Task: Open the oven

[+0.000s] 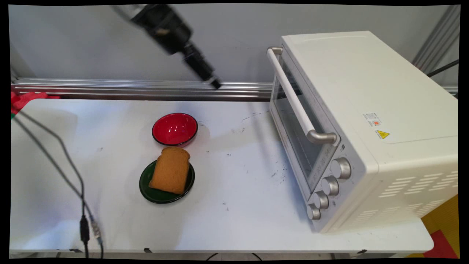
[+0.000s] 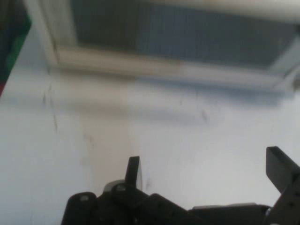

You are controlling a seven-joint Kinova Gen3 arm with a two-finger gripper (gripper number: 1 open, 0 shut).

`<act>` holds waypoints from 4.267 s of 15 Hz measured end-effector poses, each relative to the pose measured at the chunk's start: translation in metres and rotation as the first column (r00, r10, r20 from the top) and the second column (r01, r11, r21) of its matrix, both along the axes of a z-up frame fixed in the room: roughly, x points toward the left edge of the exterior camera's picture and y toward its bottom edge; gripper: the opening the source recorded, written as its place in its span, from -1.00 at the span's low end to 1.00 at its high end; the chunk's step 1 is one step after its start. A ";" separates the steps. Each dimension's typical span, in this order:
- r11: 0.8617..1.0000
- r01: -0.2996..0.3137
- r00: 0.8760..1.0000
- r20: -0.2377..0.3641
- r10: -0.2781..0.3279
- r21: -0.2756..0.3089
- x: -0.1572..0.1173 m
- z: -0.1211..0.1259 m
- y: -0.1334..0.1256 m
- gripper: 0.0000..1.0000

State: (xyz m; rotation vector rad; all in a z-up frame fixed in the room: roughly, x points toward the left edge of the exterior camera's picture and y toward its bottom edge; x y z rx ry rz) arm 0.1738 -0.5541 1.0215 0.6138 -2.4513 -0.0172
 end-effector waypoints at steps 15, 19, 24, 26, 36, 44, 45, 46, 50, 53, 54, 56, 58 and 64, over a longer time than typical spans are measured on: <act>0.993 0.116 0.986 -0.122 -0.115 -0.004 -0.101 0.053 -0.023 -1.00; 0.991 0.130 0.986 -0.104 -0.131 -0.015 -0.109 0.038 -0.021 -1.00; 0.995 0.080 0.991 -0.100 -0.085 -0.054 -0.122 0.008 -0.032 -1.00; 0.996 0.067 0.992 -0.101 -0.073 -0.061 -0.126 0.001 -0.034 -1.00; 0.997 0.010 0.992 -0.126 -0.020 -0.073 -0.151 -0.027 -0.040 -1.00; 0.997 0.016 0.994 -0.104 -0.024 -0.077 -0.149 -0.041 -0.038 -1.00; 0.997 0.023 0.995 -0.100 -0.031 -0.078 -0.147 -0.043 -0.036 -1.00; 0.996 0.032 0.995 -0.096 -0.040 -0.078 -0.146 -0.044 -0.035 -1.00; 0.993 0.073 0.994 -0.072 -0.080 -0.088 -0.136 -0.049 -0.029 -1.00; 0.989 0.113 0.992 -0.038 -0.117 -0.090 -0.121 -0.057 -0.020 -1.00; 0.988 0.126 0.991 -0.026 -0.129 -0.091 -0.117 -0.060 -0.017 -1.00; 0.986 0.140 0.990 -0.002 -0.141 -0.095 -0.107 -0.066 -0.011 -1.00; 0.984 0.150 0.989 0.016 -0.149 -0.100 -0.100 -0.071 -0.008 -1.00; 0.978 0.164 0.985 0.070 -0.156 -0.127 -0.078 -0.092 0.002 -1.00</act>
